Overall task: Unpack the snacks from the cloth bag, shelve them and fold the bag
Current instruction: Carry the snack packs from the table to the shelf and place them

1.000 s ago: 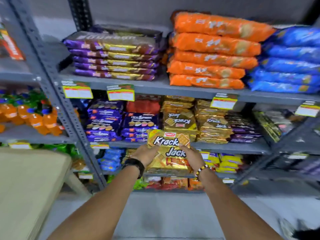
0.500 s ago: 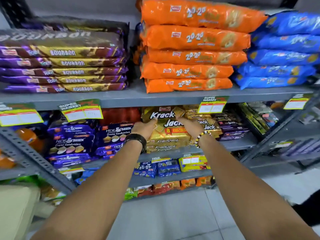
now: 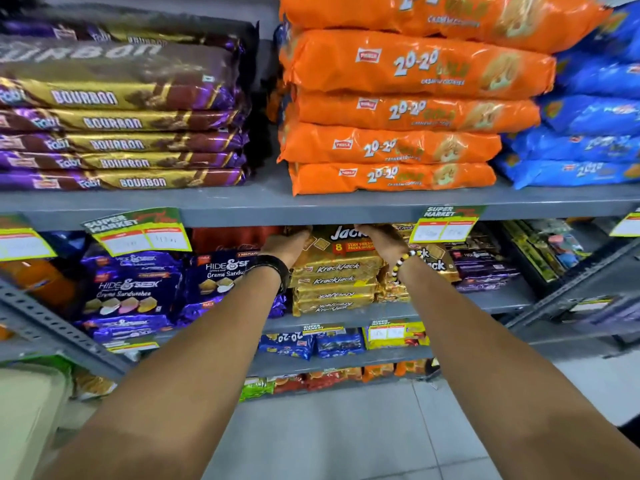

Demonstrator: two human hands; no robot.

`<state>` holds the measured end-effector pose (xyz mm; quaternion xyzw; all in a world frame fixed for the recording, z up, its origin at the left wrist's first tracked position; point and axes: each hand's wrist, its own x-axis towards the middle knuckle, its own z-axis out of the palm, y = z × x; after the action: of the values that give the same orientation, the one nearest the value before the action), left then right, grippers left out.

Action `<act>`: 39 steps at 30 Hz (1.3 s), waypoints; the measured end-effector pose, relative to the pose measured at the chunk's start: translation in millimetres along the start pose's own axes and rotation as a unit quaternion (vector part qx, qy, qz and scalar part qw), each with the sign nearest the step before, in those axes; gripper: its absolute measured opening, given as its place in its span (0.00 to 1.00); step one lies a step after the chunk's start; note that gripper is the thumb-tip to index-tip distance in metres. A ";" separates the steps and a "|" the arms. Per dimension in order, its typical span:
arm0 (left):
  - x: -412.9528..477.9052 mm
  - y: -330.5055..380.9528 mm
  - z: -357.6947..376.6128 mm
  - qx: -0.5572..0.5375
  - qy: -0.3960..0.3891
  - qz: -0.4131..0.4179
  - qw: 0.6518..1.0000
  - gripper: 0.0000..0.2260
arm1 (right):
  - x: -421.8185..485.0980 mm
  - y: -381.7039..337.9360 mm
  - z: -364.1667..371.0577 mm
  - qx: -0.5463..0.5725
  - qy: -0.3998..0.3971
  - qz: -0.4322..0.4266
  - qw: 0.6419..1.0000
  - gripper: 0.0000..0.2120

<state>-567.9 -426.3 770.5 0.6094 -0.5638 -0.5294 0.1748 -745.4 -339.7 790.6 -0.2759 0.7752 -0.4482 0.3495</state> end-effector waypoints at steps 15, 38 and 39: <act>-17.8 -3.0 4.7 0.062 0.018 0.019 0.998 0.34 | 7.9 11.2 -6.5 -0.132 0.016 -0.111 0.985 0.25; -300.8 -361.3 -376.6 0.003 0.323 -0.100 0.941 0.29 | -268.2 1.9 427.7 -0.304 -0.335 -0.390 0.802 0.20; -318.9 -389.4 -397.0 -0.010 0.341 -0.118 0.933 0.30 | -291.4 5.3 456.9 -0.312 -0.355 -0.400 0.786 0.20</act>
<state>24.5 -182.4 748.2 0.8136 -0.3887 -0.3126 0.2987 -209.6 -350.7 709.9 -0.7946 0.5144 -0.1520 0.2845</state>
